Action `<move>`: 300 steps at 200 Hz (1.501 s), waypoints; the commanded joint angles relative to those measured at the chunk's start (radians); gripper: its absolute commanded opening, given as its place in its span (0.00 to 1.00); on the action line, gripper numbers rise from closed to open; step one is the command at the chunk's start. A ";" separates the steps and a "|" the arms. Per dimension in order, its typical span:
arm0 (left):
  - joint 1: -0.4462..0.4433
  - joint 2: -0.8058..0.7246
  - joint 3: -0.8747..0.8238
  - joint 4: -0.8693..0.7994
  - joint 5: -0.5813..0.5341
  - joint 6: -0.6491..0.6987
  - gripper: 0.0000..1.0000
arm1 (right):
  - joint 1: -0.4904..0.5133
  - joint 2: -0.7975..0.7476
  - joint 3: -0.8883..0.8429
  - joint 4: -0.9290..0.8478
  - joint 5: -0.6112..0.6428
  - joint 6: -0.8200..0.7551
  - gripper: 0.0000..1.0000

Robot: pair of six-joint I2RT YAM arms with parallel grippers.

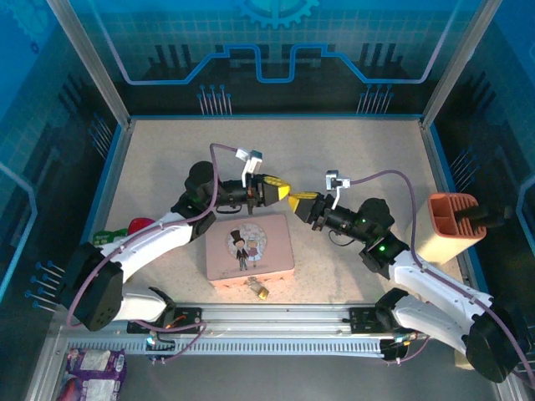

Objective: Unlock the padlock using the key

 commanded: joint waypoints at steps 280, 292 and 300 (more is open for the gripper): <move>-0.014 -0.260 0.228 -1.319 -0.627 0.296 0.57 | -0.028 -0.122 0.368 -1.252 0.408 -0.473 0.00; -0.038 -0.266 0.263 -1.451 -0.705 0.289 0.57 | -0.024 -0.121 0.359 -1.250 0.414 -0.455 0.00; -0.060 -0.263 0.281 -1.523 -0.754 0.274 0.56 | -0.018 -0.117 0.354 -1.241 0.414 -0.445 0.00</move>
